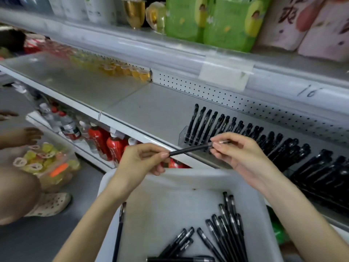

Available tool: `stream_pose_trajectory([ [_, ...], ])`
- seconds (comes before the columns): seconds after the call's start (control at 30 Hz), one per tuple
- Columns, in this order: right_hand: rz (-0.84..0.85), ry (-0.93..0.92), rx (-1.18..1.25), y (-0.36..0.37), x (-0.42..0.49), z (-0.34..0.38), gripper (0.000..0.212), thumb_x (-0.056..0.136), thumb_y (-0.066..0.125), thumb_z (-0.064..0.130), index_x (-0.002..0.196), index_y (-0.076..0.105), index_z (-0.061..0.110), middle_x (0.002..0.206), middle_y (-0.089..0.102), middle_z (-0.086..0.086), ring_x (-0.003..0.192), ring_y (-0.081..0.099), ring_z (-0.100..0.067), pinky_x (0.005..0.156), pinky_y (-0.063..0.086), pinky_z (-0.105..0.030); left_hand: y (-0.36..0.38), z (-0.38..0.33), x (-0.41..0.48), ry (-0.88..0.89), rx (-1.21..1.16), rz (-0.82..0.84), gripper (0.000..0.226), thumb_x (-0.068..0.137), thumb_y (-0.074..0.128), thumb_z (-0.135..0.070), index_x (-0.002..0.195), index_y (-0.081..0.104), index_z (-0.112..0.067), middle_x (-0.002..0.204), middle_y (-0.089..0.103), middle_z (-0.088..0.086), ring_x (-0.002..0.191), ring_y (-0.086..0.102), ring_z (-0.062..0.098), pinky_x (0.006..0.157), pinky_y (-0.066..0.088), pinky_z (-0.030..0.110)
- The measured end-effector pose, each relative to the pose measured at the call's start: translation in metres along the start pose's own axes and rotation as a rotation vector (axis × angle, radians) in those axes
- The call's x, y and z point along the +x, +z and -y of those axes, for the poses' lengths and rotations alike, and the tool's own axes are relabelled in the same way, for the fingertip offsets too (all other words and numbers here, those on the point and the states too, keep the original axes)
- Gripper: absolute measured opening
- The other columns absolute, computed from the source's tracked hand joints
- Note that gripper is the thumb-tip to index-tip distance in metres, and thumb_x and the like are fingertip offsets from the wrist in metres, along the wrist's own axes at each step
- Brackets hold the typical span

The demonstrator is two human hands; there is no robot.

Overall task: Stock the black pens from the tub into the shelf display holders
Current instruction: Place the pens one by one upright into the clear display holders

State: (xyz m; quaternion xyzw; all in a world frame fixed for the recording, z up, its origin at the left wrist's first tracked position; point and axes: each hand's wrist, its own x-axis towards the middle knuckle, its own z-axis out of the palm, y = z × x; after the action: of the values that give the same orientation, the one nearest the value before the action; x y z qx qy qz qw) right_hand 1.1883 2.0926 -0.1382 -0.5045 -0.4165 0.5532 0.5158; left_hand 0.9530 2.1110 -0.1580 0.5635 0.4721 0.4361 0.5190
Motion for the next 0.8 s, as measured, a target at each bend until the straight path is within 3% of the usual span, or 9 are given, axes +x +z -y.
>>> stream_pose_trajectory([
  [0.17,-0.035,-0.088,0.236,0.013,0.022,0.007,0.018,0.084,0.056,-0.006,0.096,0.067,0.001,0.091,0.072,-0.009,0.079,0.07,-0.015,0.067,0.054,-0.016,-0.006,-0.005,0.026,-0.039,0.131,0.09,0.01,0.088,0.062,-0.009,0.088,0.071,-0.005,0.076,0.073,0.008,0.058,0.063,0.012,0.058,0.051,0.019],
  [0.27,-0.115,-0.276,0.019,0.017,0.038,0.005,0.018,0.084,0.059,-0.004,0.097,0.065,0.007,0.09,0.069,-0.014,0.073,0.069,-0.019,0.067,0.055,-0.021,-0.01,-0.002,0.049,-0.086,0.222,0.13,0.016,0.092,0.059,-0.019,0.093,0.072,-0.01,0.081,0.073,0.001,0.073,0.069,0.012,0.073,0.057,0.028],
  [0.33,-0.23,-0.435,-0.212,0.018,0.048,0.002,0.027,0.084,0.063,-0.003,0.098,0.056,0.019,0.081,0.066,-0.011,0.064,0.068,-0.02,0.064,0.056,-0.025,-0.008,0.005,0.066,-0.038,0.418,0.086,0.021,0.094,0.054,-0.032,0.096,0.071,-0.02,0.09,0.073,-0.003,0.081,0.069,0.013,0.082,0.055,0.038],
  [0.4,-0.312,-0.531,-0.382,0.021,0.057,0.0,0.033,0.084,0.065,0.002,0.098,0.047,0.026,0.08,0.063,-0.004,0.061,0.067,-0.018,0.063,0.056,-0.029,-0.001,0.01,0.08,0.056,0.707,0.078,0.029,0.096,0.047,-0.042,0.115,0.064,-0.027,0.113,0.068,-0.004,0.098,0.065,0.014,0.091,0.05,0.037],
  [0.47,-0.361,-0.596,-0.509,0.026,0.065,-0.004,0.031,0.086,0.065,0.008,0.101,0.044,0.027,0.083,0.061,0.003,0.064,0.066,-0.013,0.065,0.057,-0.031,0.011,0.017,0.089,0.121,0.869,0.153,0.043,0.099,0.038,-0.043,0.138,0.045,-0.026,0.137,0.052,-0.001,0.118,0.054,0.018,0.1,0.043,0.037],
  [0.6,-0.46,-0.687,-0.521,0.034,0.078,-0.017,0.026,0.087,0.064,0.015,0.106,0.048,0.025,0.086,0.058,0.008,0.072,0.066,-0.014,0.067,0.058,-0.035,0.029,0.032,0.092,0.192,0.994,0.251,0.053,0.1,0.023,-0.047,0.149,0.024,-0.027,0.154,0.026,0.001,0.138,0.032,0.018,0.112,0.026,0.037],
  [0.73,-0.475,-0.745,-0.533,0.031,0.083,-0.028,0.027,0.087,0.061,0.022,0.11,0.049,0.025,0.089,0.057,0.015,0.072,0.066,-0.011,0.067,0.058,-0.032,0.027,0.039,0.095,0.139,0.979,0.276,0.055,0.099,0.016,-0.049,0.15,0.02,-0.03,0.156,0.02,0.0,0.141,0.024,0.017,0.115,0.022,0.042],
  [0.8,-0.451,-0.766,-0.546,0.028,0.086,-0.03,0.028,0.087,0.062,0.016,0.109,0.048,0.027,0.09,0.056,0.017,0.072,0.066,-0.006,0.067,0.057,-0.026,0.025,0.041,0.097,0.144,0.982,0.272,0.056,0.098,0.014,-0.05,0.149,0.022,-0.03,0.156,0.022,0.0,0.142,0.023,0.016,0.115,0.023,0.043],
])
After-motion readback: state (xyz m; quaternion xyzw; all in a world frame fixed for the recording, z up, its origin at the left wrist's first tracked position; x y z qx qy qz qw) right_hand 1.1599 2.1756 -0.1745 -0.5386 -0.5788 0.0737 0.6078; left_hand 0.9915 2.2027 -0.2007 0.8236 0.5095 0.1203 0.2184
